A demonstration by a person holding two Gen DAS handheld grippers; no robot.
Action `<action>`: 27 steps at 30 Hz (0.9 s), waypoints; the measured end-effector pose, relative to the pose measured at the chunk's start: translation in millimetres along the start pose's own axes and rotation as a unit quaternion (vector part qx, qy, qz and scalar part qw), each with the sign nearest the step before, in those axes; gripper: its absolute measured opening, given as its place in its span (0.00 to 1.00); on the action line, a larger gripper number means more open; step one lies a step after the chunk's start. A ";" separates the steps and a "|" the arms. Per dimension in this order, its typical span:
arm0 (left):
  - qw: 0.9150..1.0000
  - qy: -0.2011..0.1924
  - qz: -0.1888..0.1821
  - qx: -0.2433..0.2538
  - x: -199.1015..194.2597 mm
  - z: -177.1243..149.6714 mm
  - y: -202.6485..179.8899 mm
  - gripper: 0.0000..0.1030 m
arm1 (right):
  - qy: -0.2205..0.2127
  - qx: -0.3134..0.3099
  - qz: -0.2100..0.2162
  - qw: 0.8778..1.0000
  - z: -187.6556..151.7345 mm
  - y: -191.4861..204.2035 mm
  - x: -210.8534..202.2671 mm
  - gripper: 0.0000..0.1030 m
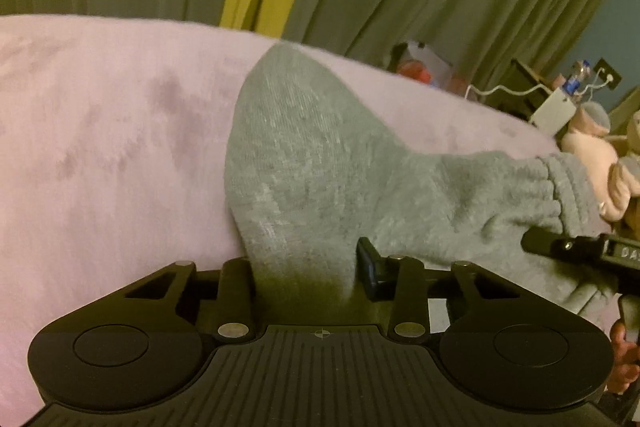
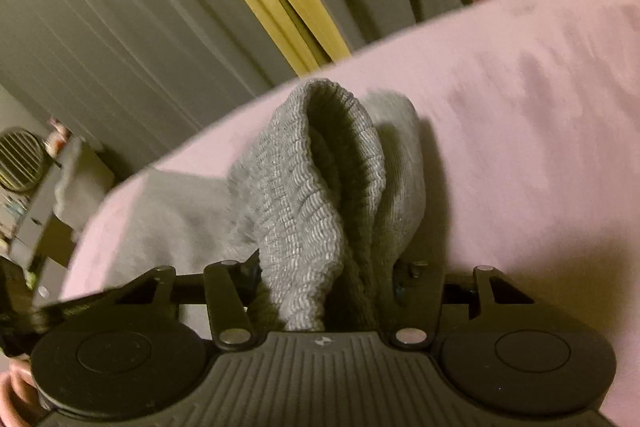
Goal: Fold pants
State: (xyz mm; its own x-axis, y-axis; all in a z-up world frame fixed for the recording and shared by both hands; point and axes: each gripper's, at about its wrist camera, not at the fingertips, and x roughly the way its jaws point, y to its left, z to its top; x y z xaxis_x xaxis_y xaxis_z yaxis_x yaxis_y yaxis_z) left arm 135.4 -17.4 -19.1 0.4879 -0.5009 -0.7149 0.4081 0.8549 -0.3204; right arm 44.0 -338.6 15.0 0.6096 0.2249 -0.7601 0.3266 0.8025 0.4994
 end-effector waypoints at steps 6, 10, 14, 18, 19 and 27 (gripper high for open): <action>0.999 -0.047 -0.014 -0.015 -11.2 43.2 -9.8 0.39 | -0.054 -0.027 0.012 0.998 38.5 28.0 -10.4 0.51; 0.994 -0.049 0.077 -0.057 -1.5 61.3 -0.1 0.89 | -0.061 -0.057 -0.052 0.995 67.4 29.8 -6.7 0.82; 0.990 -0.023 0.130 -0.050 -3.2 44.6 13.7 0.90 | -0.111 -0.126 -0.153 0.974 67.2 35.5 -24.4 0.96; 0.994 0.010 0.109 -0.008 2.0 4.8 4.6 0.93 | -0.093 -0.145 -0.144 0.974 40.4 28.9 -27.3 0.96; 0.994 0.014 0.112 0.007 5.7 -3.0 1.8 0.94 | -0.086 -0.146 -0.145 0.975 34.9 28.4 -23.6 0.96; 0.987 -0.057 0.149 0.019 -26.5 -31.0 5.1 0.97 | -0.059 -0.137 -0.203 0.968 -10.6 11.3 -16.1 0.96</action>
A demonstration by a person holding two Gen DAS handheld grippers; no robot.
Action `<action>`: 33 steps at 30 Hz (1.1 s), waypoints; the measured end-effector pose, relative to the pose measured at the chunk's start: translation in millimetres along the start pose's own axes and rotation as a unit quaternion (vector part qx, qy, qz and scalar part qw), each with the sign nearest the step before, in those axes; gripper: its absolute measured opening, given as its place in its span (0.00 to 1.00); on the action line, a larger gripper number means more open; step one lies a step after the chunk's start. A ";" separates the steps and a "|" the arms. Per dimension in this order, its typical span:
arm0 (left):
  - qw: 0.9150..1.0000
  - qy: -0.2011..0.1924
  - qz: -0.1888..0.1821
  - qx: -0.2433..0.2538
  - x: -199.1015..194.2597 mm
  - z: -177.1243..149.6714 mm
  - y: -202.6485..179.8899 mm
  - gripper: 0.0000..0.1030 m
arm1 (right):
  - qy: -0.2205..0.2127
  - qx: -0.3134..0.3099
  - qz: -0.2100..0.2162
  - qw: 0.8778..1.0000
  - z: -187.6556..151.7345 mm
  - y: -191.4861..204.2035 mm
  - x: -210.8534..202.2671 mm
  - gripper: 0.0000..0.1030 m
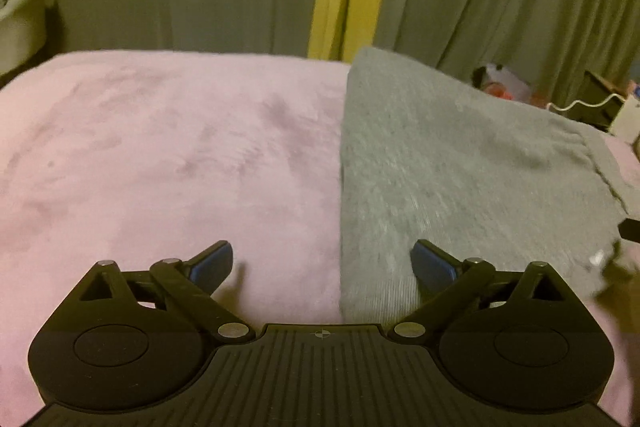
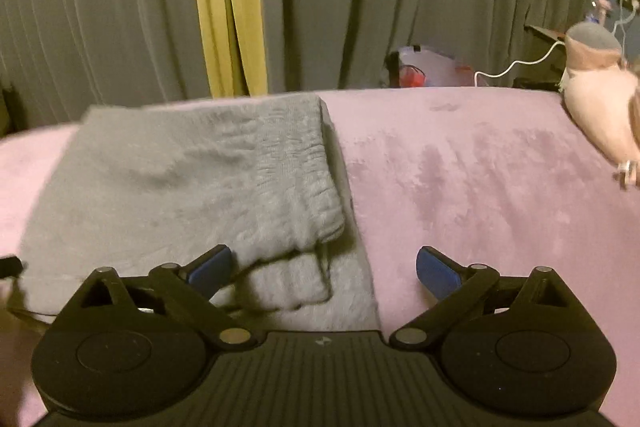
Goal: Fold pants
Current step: 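Release the fabric and pull both tools back from the folded sweatpants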
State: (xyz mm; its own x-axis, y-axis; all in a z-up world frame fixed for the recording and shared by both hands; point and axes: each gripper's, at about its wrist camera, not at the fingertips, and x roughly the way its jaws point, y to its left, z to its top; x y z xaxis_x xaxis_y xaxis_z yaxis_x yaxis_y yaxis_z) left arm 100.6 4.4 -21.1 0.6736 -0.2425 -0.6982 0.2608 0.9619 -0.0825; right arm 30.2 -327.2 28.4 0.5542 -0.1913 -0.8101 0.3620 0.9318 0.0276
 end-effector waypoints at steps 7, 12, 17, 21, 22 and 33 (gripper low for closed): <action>0.993 -0.007 -0.021 0.116 -10.6 -28.6 -38.3 0.97 | 0.003 0.014 0.031 0.999 -32.0 12.5 -15.9 0.96; 0.996 0.015 0.030 0.087 18.1 -25.0 -40.4 0.98 | -0.005 -0.070 0.012 0.997 -38.5 41.8 -13.6 0.96; 0.998 0.017 0.019 0.049 15.6 -30.6 -26.1 0.98 | 0.034 -0.086 0.009 0.996 -45.4 46.9 -4.5 0.96; 0.997 0.017 0.034 0.065 10.0 -37.7 -33.0 0.99 | 0.047 -0.098 -0.005 0.994 -48.3 54.5 0.8 0.96; 0.997 0.019 0.035 0.067 9.2 -39.5 -34.1 0.99 | 0.048 -0.094 -0.010 0.994 -48.2 55.5 -0.6 0.96; 0.995 0.029 0.065 0.074 -14.2 -54.1 -42.3 0.98 | 0.071 -0.046 -0.016 0.996 -54.5 59.9 -36.9 0.96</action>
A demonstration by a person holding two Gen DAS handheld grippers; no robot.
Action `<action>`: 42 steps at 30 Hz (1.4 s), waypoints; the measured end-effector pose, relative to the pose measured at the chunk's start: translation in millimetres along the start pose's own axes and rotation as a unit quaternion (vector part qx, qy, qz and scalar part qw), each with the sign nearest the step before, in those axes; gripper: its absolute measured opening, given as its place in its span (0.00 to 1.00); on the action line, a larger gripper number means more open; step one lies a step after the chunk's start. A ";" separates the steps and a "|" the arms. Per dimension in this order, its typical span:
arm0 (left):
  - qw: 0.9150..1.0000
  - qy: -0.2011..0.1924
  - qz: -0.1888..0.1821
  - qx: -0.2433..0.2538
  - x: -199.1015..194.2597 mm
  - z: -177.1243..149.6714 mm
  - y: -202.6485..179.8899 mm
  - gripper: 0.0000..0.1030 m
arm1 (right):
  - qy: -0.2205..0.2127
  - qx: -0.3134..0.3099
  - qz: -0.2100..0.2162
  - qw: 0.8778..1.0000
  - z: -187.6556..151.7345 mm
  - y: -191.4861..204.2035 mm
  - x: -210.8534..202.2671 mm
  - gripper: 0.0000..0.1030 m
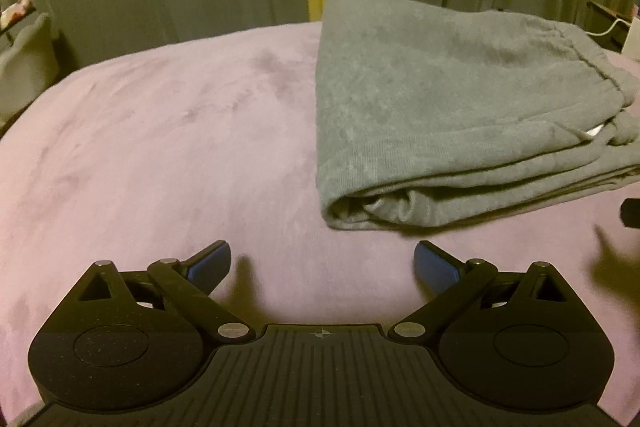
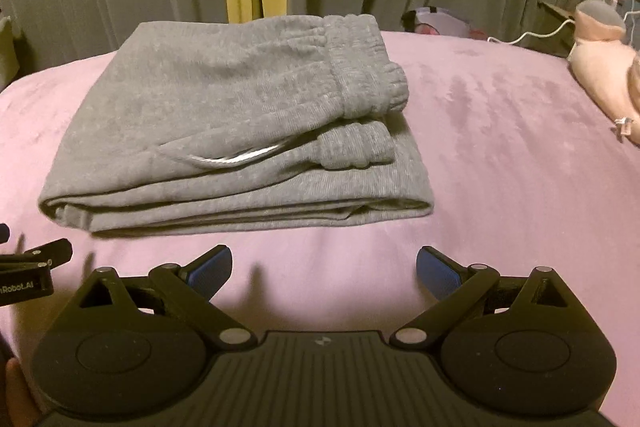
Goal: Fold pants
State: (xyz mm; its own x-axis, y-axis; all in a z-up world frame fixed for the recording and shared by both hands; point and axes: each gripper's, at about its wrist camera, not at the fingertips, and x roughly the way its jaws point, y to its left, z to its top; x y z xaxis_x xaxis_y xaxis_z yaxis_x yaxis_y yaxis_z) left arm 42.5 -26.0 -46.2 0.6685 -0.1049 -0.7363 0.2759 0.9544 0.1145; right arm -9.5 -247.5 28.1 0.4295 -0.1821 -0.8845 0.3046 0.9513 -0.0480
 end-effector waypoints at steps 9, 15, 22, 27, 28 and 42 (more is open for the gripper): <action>1.000 -0.012 -0.014 0.008 -35.9 3.6 -8.2 0.98 | -0.052 -0.079 -0.010 0.995 -15.2 35.9 -33.5 0.96; 0.999 -0.018 -0.034 0.017 -43.1 8.5 -17.1 0.98 | -0.040 -0.067 -0.008 0.997 -11.6 35.0 -38.1 0.96; 0.997 -0.018 -0.077 0.008 -38.0 9.9 -24.1 0.99 | -0.032 -0.029 -0.014 0.999 -1.4 21.9 -29.7 0.96; 0.998 -0.014 -0.063 0.001 -28.2 10.3 -26.3 0.99 | -0.046 -0.057 -0.030 0.997 1.0 28.8 -22.1 0.96; 0.998 -0.010 -0.062 -0.001 -26.1 10.9 -25.9 0.99 | -0.044 -0.064 -0.027 0.997 0.6 30.6 -20.0 0.96; 0.998 0.016 -0.061 -0.016 -4.7 8.1 -24.3 0.99 | -0.021 -0.066 -0.013 0.998 0.7 33.0 -4.4 0.96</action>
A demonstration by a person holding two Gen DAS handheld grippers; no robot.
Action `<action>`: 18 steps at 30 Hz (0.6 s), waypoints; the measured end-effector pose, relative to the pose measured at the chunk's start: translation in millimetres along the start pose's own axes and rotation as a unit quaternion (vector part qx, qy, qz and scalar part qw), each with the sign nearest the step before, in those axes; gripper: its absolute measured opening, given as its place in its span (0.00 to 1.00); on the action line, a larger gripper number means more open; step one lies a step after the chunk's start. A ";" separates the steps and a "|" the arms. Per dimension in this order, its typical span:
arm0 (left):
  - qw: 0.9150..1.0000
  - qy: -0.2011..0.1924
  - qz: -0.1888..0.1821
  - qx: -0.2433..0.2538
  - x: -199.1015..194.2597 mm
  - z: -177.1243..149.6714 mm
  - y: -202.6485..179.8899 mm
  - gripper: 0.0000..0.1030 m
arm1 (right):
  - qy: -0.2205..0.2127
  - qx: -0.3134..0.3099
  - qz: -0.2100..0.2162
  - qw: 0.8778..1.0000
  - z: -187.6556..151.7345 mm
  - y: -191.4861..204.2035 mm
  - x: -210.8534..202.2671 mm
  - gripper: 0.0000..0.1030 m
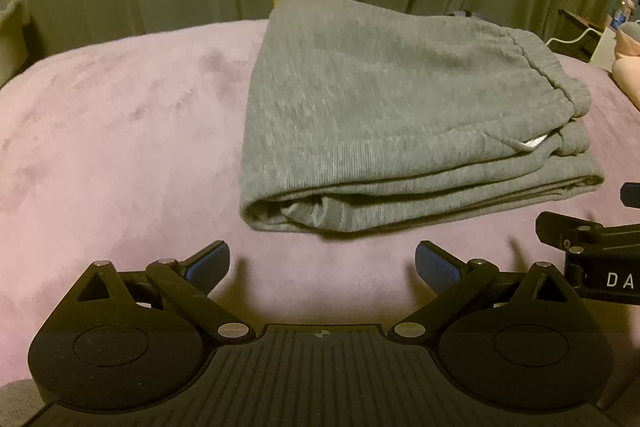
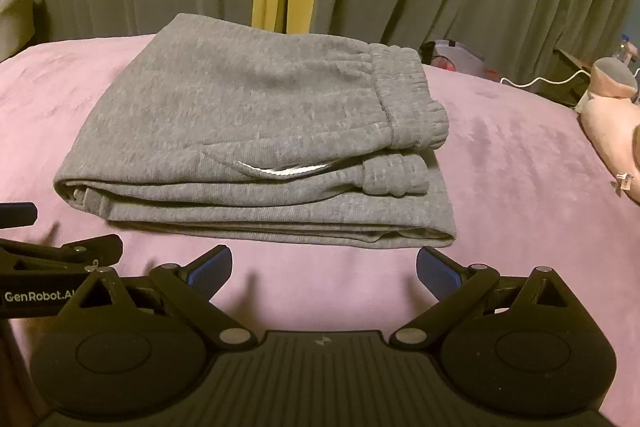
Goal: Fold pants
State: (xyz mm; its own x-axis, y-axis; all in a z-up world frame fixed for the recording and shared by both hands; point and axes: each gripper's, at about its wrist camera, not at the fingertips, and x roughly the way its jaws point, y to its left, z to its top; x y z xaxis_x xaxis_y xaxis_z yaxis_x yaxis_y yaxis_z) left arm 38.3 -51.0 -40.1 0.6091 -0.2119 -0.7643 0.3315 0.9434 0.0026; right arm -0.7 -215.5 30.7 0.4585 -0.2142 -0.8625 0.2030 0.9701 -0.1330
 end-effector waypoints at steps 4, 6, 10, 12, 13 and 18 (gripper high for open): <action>1.000 0.003 -0.002 -0.002 1.8 -0.1 0.5 0.99 | 0.003 -0.001 0.000 1.000 -0.4 0.7 2.1 0.96; 1.000 0.004 -0.004 0.000 1.9 -0.4 0.3 0.99 | 0.004 0.001 0.001 1.000 -0.3 0.4 1.9 0.96; 1.000 0.006 -0.007 0.001 3.4 -1.2 0.1 0.99 | 0.003 0.001 0.000 1.000 -0.8 0.5 1.3 0.96; 1.000 0.009 -0.007 0.003 4.1 -1.5 -0.5 0.99 | 0.003 0.002 0.000 1.000 -0.9 0.3 1.6 0.96; 1.000 0.009 -0.006 0.004 4.3 -1.8 -0.8 0.99 | 0.004 0.002 -0.001 1.000 -1.0 0.2 1.7 0.96; 1.000 0.009 -0.008 0.005 4.6 -2.4 -1.2 0.99 | 0.005 0.003 -0.003 1.000 -1.1 -0.3 2.2 0.96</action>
State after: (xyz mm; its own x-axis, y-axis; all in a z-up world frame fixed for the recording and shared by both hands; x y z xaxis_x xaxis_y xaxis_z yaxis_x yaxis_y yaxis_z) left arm 39.0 -52.4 -45.2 0.5902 -0.2214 -0.7763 0.3474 0.9377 -0.0033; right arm -0.8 -216.2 28.3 0.4483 -0.2185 -0.8668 0.2101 0.9683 -0.1354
